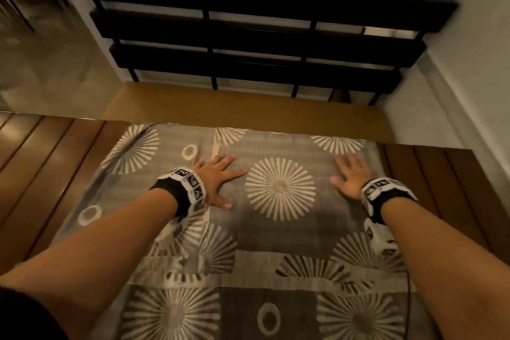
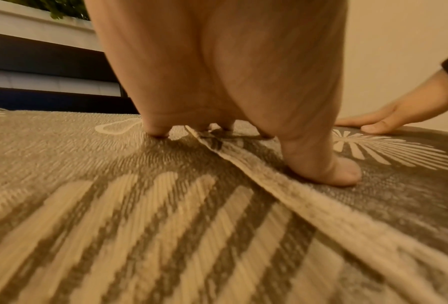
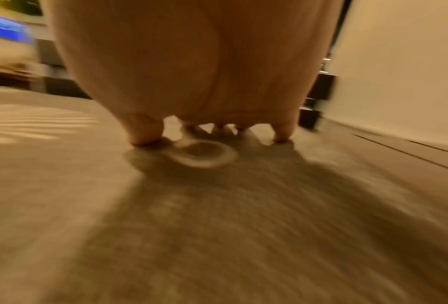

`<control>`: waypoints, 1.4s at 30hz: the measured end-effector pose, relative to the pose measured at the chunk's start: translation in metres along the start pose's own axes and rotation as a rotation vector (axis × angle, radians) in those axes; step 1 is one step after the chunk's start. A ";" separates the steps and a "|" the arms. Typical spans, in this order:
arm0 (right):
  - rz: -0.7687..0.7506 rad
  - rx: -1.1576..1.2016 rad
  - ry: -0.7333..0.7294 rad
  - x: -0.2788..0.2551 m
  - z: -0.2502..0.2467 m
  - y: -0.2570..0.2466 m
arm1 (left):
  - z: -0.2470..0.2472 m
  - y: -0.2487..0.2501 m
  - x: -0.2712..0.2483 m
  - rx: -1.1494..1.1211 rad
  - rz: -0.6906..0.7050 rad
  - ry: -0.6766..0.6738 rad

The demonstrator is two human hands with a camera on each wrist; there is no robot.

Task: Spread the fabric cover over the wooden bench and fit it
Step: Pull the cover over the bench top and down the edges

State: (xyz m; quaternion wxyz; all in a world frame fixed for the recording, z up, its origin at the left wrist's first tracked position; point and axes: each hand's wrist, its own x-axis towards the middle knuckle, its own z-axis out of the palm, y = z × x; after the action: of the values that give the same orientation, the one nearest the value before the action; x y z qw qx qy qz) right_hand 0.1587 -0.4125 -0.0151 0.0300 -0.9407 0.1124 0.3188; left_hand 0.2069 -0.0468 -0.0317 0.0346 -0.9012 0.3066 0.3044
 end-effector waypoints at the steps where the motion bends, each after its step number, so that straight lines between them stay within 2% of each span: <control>1: 0.147 0.060 0.023 -0.003 0.004 0.029 | -0.001 0.002 0.001 -0.001 0.000 -0.005; 3: 0.369 0.108 0.085 -0.010 0.005 0.062 | -0.004 0.001 0.001 -0.009 -0.007 -0.020; 4: 0.389 0.073 0.126 -0.014 0.003 0.064 | -0.005 0.002 0.001 -0.014 -0.009 -0.027; 5: 0.293 0.004 0.184 -0.014 0.001 0.056 | -0.006 0.003 0.001 -0.019 -0.011 -0.030; 7: -0.109 -0.092 0.246 -0.013 -0.006 0.019 | -0.006 0.003 0.002 -0.030 -0.020 -0.029; 8: -0.292 -0.080 0.213 -0.012 -0.006 0.000 | -0.006 0.003 0.002 -0.034 -0.026 -0.030; 9: -0.406 -0.052 0.140 -0.009 -0.004 -0.015 | -0.006 0.003 0.002 -0.033 -0.031 -0.028; 10: -0.423 -0.035 0.061 -0.004 0.000 -0.020 | -0.005 0.003 0.002 -0.031 -0.038 -0.027; 11: -0.367 -0.030 0.011 0.000 0.003 -0.013 | -0.005 0.004 0.002 -0.028 -0.046 -0.029; 12: -0.248 -0.013 -0.005 0.004 0.004 0.001 | -0.006 0.006 0.001 -0.022 -0.056 -0.039; 15: 0.202 -0.063 0.056 0.001 -0.003 0.045 | -0.011 0.009 -0.002 -0.006 -0.089 -0.085; 16: 0.286 -0.126 0.071 -0.002 -0.010 0.048 | -0.012 0.012 -0.004 -0.001 -0.100 -0.091; 17: 0.297 -0.188 0.108 -0.003 -0.017 0.041 | -0.012 0.015 -0.007 0.011 -0.112 -0.082; 18: 0.241 -0.239 0.165 -0.004 -0.024 0.026 | -0.012 0.021 -0.010 0.033 -0.123 -0.058; 21: -0.052 -0.286 0.303 0.001 -0.038 -0.049 | -0.005 0.042 -0.023 0.115 -0.128 0.082; 24: -0.358 -0.268 0.288 0.002 -0.036 -0.140 | 0.010 0.038 -0.043 0.046 -0.139 0.321; 26: -0.570 -0.184 0.278 -0.008 -0.027 -0.202 | 0.019 0.010 -0.067 -0.057 -0.266 0.413; 29: -0.813 -0.091 0.249 -0.024 -0.015 -0.282 | 0.038 -0.058 -0.111 -0.185 -0.588 0.478; 31: -0.881 -0.098 0.232 -0.030 -0.008 -0.326 | 0.055 -0.099 -0.140 -0.277 -0.762 0.433; 33: -0.908 -0.099 0.273 -0.028 -0.003 -0.366 | 0.067 -0.131 -0.160 -0.403 -0.850 0.343; 35: -0.913 -0.140 0.331 -0.017 -0.002 -0.404 | 0.073 -0.154 -0.165 -0.493 -0.851 0.294; 38: -0.863 -0.234 0.388 0.009 -0.012 -0.450 | 0.072 -0.177 -0.162 -0.613 -0.823 0.316; 42: -0.802 -0.396 0.374 0.040 -0.032 -0.476 | 0.068 -0.192 -0.165 -0.775 -0.759 0.336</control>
State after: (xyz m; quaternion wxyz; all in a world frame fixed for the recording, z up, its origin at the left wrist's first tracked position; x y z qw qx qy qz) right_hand 0.3178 0.0384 -0.0210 -0.0499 -0.9386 -0.3185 0.1227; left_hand 0.1782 0.2134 -0.0173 -0.2409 -0.9311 -0.1718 0.2134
